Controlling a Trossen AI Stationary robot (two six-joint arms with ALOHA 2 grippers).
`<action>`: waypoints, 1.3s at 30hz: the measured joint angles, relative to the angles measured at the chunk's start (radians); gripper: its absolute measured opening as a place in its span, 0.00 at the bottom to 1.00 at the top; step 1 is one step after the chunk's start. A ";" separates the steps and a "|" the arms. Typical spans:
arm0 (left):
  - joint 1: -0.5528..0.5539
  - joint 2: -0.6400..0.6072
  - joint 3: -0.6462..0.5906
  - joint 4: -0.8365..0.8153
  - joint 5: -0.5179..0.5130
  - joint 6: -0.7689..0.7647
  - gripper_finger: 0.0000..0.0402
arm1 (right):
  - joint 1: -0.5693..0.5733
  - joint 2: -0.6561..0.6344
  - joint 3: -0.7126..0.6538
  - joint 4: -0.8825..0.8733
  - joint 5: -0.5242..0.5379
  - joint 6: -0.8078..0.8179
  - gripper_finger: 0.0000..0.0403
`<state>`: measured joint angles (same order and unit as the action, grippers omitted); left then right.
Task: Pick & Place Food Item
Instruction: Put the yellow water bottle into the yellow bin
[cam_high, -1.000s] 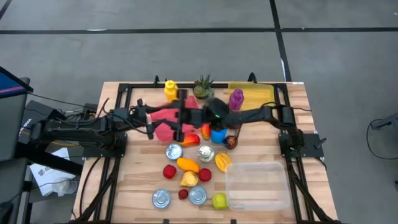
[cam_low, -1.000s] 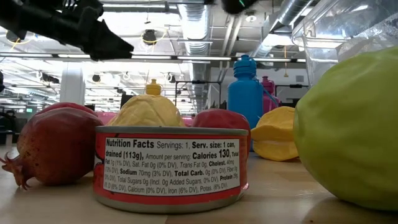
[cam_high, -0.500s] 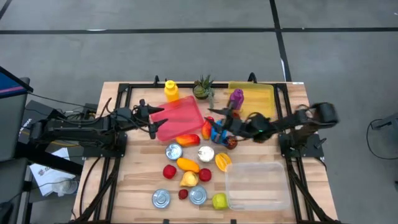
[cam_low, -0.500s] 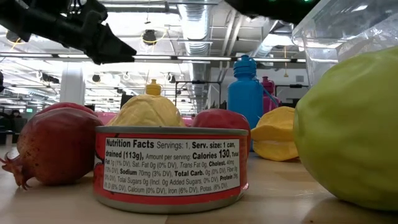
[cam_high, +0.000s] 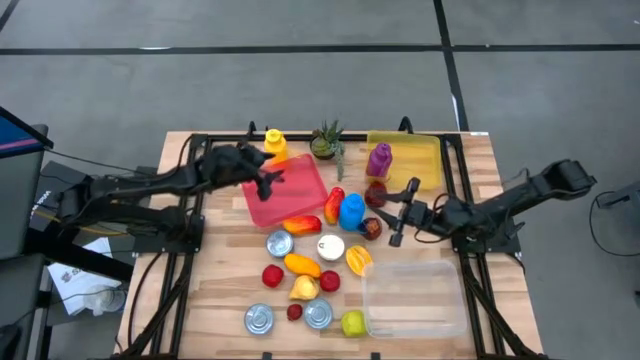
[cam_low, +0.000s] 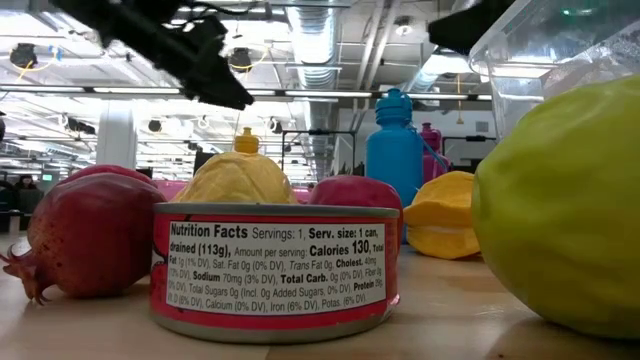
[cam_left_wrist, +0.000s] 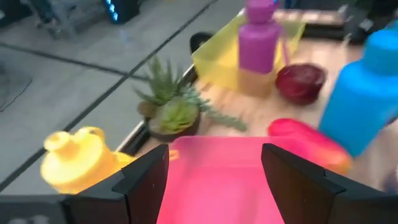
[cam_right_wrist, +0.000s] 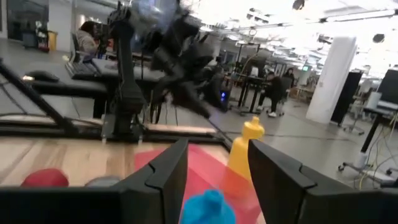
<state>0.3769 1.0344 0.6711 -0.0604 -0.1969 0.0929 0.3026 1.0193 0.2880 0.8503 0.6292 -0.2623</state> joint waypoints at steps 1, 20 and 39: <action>0.020 0.025 0.039 -0.036 -0.004 0.016 0.62 | 0.007 -0.013 -0.012 -0.017 0.001 0.001 0.39; 0.298 0.408 0.681 -0.813 0.048 0.178 0.62 | -0.037 -0.062 -0.050 -0.134 -0.006 -0.038 0.39; 0.398 0.603 0.907 -0.946 0.152 0.315 0.47 | -0.063 -0.100 -0.050 -0.178 -0.030 -0.026 0.39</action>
<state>0.7749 1.6371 1.5780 -1.0066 -0.0448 0.4080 0.2400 0.9195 0.2382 0.6724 0.5991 -0.2878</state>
